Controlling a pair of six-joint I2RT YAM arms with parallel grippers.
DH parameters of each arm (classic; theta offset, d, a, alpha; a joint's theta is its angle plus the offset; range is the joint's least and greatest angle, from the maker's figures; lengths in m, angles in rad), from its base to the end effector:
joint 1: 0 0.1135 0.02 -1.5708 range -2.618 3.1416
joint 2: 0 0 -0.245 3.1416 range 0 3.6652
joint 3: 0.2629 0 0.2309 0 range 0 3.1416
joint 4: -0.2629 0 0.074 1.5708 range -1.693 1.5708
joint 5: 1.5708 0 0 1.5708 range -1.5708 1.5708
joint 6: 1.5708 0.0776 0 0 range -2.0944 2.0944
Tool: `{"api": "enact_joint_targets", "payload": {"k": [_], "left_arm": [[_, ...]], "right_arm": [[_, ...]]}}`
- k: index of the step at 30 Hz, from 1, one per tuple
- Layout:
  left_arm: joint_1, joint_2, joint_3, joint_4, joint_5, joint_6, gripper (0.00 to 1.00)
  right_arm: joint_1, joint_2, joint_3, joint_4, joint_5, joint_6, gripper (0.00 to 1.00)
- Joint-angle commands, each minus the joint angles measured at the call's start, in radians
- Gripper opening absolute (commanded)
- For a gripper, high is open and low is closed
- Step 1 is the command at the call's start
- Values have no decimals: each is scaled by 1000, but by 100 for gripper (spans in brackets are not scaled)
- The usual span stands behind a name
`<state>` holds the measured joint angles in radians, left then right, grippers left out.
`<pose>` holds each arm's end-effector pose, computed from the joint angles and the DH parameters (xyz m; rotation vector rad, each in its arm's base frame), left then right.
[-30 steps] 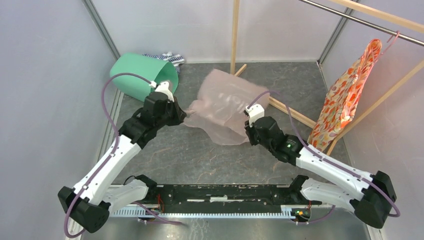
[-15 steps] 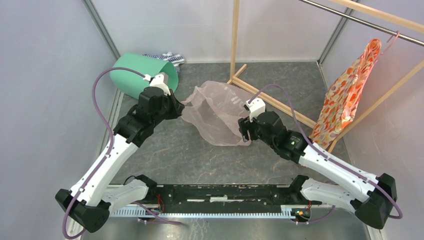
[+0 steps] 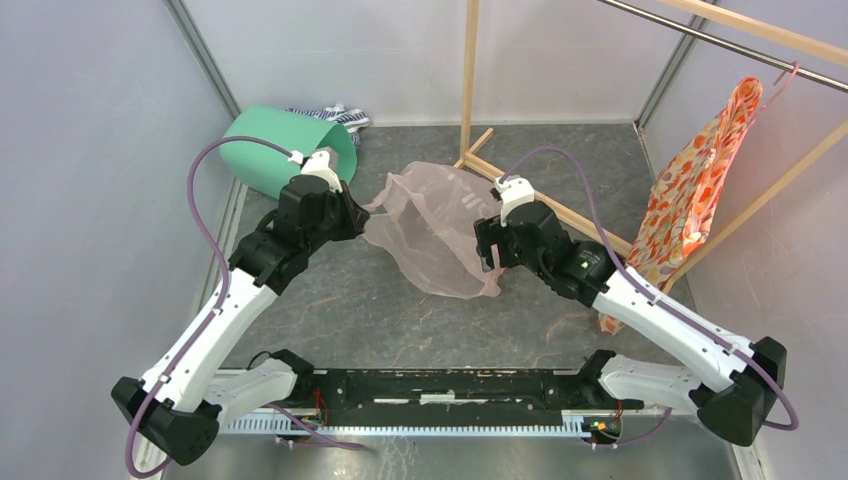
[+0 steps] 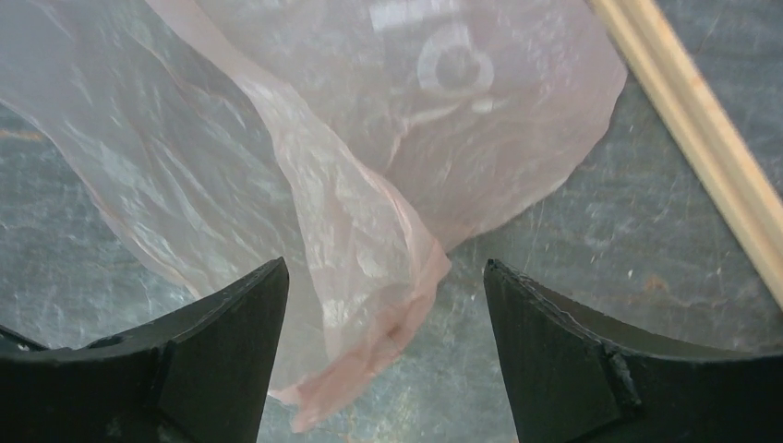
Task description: Put the trash bags into the trash bin
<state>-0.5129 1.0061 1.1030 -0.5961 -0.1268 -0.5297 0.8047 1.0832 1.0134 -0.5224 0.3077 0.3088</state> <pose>0.2118 -0.1080 0.3295 -0.0970 2.1031 -0.5063 0.1934 0.1672 0.2917 -0.3541 2.1194 0.3206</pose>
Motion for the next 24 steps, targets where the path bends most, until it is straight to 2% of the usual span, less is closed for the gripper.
{"api": "enact_joint_targets", "payload": {"k": [1, 7, 11, 14, 16, 18, 19, 20, 24], "left_arm": [[-1, -9, -9, 32, 13, 20, 2], [-1, -10, -9, 36, 19, 22, 2], [-1, -14, -11, 36, 21, 20, 2], [-1, -17, -12, 36, 23, 18, 2], [-1, -18, -11, 39, 23, 16, 2], [-1, -11, 11, 50, 24, 21, 2], [0, 7, 66, 54, 22, 32, 2], [0, 31, 130, 52, 12, 49, 2], [0, 103, 517, 104, 62, 91, 2]], "right_arm": [[-10, -7, -65, -32, -25, 64, 84], [-60, -40, -185, 25, -120, 137, 82], [-63, -68, -251, 90, -202, 200, 75], [-62, -74, -254, 112, -265, 221, 63], [-63, -70, -229, 123, -287, 215, 48], [-70, -49, -124, 95, -244, 163, 18], [-77, -23, -14, 67, -213, 129, 3], [-83, 21, 114, 21, -193, 74, 0], [-82, 195, 833, -83, -130, -118, 0]]}}
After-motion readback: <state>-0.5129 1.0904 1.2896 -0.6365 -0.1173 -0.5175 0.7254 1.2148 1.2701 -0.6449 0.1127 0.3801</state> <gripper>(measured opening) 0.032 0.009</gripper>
